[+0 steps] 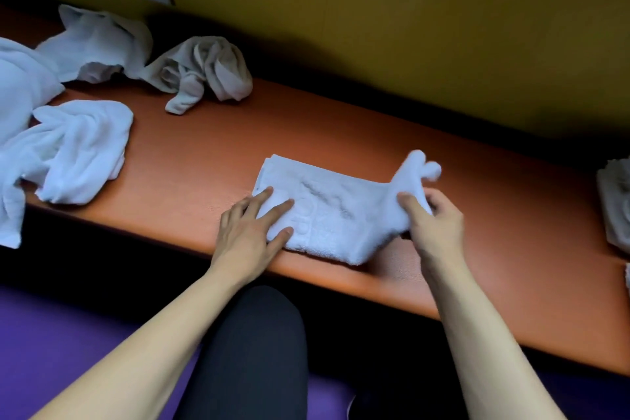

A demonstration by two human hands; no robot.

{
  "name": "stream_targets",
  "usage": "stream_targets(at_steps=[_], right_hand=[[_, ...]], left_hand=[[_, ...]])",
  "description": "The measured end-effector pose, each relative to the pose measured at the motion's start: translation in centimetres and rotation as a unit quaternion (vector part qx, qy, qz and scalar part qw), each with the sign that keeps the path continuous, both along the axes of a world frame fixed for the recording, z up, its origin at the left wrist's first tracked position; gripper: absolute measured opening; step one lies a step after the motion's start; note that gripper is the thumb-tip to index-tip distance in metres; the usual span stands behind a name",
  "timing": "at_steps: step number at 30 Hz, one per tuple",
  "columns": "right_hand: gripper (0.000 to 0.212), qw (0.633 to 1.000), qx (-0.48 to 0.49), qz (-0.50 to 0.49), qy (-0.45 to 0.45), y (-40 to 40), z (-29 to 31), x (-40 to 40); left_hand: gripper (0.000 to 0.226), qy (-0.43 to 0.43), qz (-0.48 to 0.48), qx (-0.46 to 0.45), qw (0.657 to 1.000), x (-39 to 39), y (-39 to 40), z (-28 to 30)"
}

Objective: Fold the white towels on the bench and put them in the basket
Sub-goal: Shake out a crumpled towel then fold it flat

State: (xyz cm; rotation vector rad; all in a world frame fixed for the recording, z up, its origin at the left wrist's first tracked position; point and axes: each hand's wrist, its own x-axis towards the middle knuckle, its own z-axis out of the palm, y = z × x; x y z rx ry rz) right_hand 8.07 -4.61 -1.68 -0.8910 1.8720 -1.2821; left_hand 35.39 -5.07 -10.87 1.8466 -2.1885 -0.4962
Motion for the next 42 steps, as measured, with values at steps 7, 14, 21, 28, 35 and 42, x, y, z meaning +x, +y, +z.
stream_targets(at_steps=[7,14,21,28,35,42], right_hand=[[0.011,0.983,-0.018,0.122,0.139,-2.9,1.3,12.3],[0.042,0.922,0.086,0.308,0.219,-1.5,-2.4,15.7],[0.044,0.913,-0.052,0.181,0.363,1.7,-4.3,8.8],[0.060,0.846,-0.042,0.298,0.441,5.0,-8.6,4.5],[0.065,0.814,0.037,0.212,0.539,4.5,-7.9,-3.4],[0.066,0.773,0.128,0.182,0.594,5.9,-7.8,-12.2]], left_hand=[[0.057,0.268,0.061,0.072,0.959,1.7,-0.7,1.3],[0.052,0.430,0.201,0.123,0.871,2.9,-1.3,2.4],[0.048,0.240,0.094,0.058,0.964,1.3,0.8,3.9],[0.043,0.160,0.029,0.060,0.985,-1.3,0.1,3.3],[0.052,0.036,-0.094,0.080,0.992,-11.0,-1.3,4.3],[0.060,-0.044,-0.204,0.093,0.974,-21.0,-2.5,3.1]])
